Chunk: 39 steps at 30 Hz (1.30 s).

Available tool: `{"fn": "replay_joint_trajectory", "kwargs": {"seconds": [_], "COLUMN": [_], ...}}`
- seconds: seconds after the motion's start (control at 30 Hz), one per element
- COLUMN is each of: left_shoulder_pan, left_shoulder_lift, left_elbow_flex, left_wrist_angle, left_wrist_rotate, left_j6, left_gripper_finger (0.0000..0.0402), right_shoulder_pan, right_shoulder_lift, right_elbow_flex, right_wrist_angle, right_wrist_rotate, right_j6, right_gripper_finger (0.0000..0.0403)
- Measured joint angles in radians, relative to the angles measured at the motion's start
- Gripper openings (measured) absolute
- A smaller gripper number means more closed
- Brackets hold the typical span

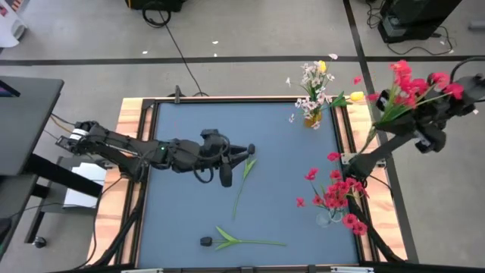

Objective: Sort flowers into vase by color
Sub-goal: Put the red flowers into the transparent vase

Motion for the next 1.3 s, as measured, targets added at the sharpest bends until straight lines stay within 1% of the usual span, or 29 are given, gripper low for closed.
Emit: {"fn": "replay_joint_trajectory", "kwargs": {"seconds": [0.2, 0.4, 0.53, 0.63, 0.8, 0.93, 1.03, 1.13, 1.3], "left_shoulder_pan": [-0.040, -0.048, -0.048, -0.048, -0.071, -0.086, -0.087, -0.084, -0.084], "left_shoulder_lift": [-0.018, -0.051, -0.051, -0.050, -0.048, -0.018, 0.022, 0.060, 0.078], "left_elbow_flex": [0.000, 0.001, 0.001, 0.001, 0.001, 0.002, 0.002, 0.002, 0.002], "left_wrist_angle": [-0.019, -0.015, -0.019, -0.027, -0.064, -0.058, -0.030, 0.042, 0.105], "left_wrist_rotate": [-0.043, -0.049, -0.049, -0.049, -0.047, -0.048, -0.048, -0.047, -0.047], "left_j6": [0.016, 0.032, 0.048, 0.048, 0.047, 0.044, 0.040, 0.049, 0.122], "left_gripper_finger": [0.0123, 0.0123, 0.0123, 0.0123, 0.0123, 0.0123, 0.0123, 0.0123, 0.0123], "right_shoulder_pan": [0.000, 0.000, 0.000, 0.000, 0.000, 0.000, 0.000, 0.000, 0.000], "right_shoulder_lift": [-0.049, -0.058, -0.047, -0.039, -0.032, -0.030, -0.030, -0.030, -0.029], "right_elbow_flex": [0.000, 0.000, -0.001, -0.021, -0.104, -0.175, -0.216, -0.252, -0.277], "right_wrist_angle": [-0.044, -0.232, -0.288, -0.293, -0.293, -0.281, -0.250, -0.247, -0.217], "right_wrist_rotate": [-0.127, -0.208, -0.224, -0.243, -0.266, -0.266, -0.266, -0.266, -0.265], "right_j6": [0.054, 0.138, 0.154, 0.150, 0.136, 0.119, 0.093, 0.065, 0.030], "right_gripper_finger": [0.0018, 0.0018, 0.0018, 0.0018, 0.0018, 0.0018, 0.0018, 0.0018, 0.0018]}}
